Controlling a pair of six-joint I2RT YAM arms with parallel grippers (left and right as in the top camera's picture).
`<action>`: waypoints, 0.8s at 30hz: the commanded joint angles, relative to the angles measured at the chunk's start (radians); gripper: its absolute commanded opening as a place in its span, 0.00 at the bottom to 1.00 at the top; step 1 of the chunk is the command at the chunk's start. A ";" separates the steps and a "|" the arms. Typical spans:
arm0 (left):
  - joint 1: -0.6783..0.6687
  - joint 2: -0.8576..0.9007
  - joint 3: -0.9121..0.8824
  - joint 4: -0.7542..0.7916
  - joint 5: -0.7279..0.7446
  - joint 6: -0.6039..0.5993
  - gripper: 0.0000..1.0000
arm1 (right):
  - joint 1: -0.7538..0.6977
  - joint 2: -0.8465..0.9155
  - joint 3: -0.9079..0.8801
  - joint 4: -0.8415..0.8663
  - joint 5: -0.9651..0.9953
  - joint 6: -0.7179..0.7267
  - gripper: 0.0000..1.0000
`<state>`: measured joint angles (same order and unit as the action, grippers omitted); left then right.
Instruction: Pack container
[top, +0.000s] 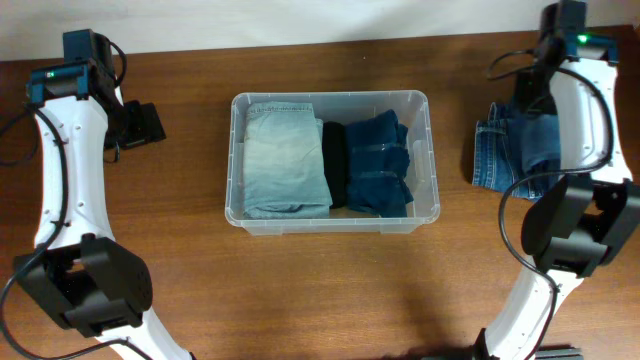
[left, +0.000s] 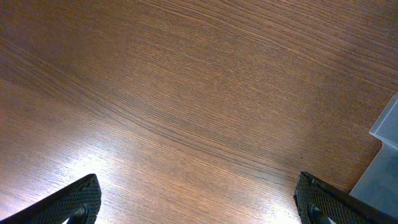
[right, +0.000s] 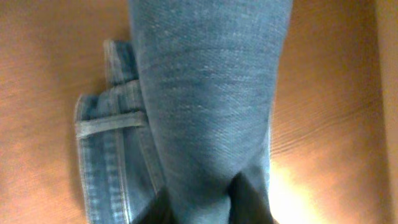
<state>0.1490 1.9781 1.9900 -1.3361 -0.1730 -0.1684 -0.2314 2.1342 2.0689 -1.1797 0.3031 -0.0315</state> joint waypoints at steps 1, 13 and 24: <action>-0.003 -0.024 0.013 -0.001 -0.008 0.002 0.99 | 0.022 0.011 0.002 -0.012 -0.097 0.026 0.38; -0.003 -0.024 0.013 -0.001 -0.008 0.002 1.00 | 0.021 -0.008 0.002 -0.057 -0.251 0.018 0.64; -0.003 -0.024 0.013 0.000 -0.008 0.002 1.00 | -0.006 -0.032 0.003 -0.082 -0.483 -0.039 0.73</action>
<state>0.1490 1.9781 1.9900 -1.3361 -0.1730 -0.1684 -0.2153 2.1349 2.0689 -1.2549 -0.1238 -0.0547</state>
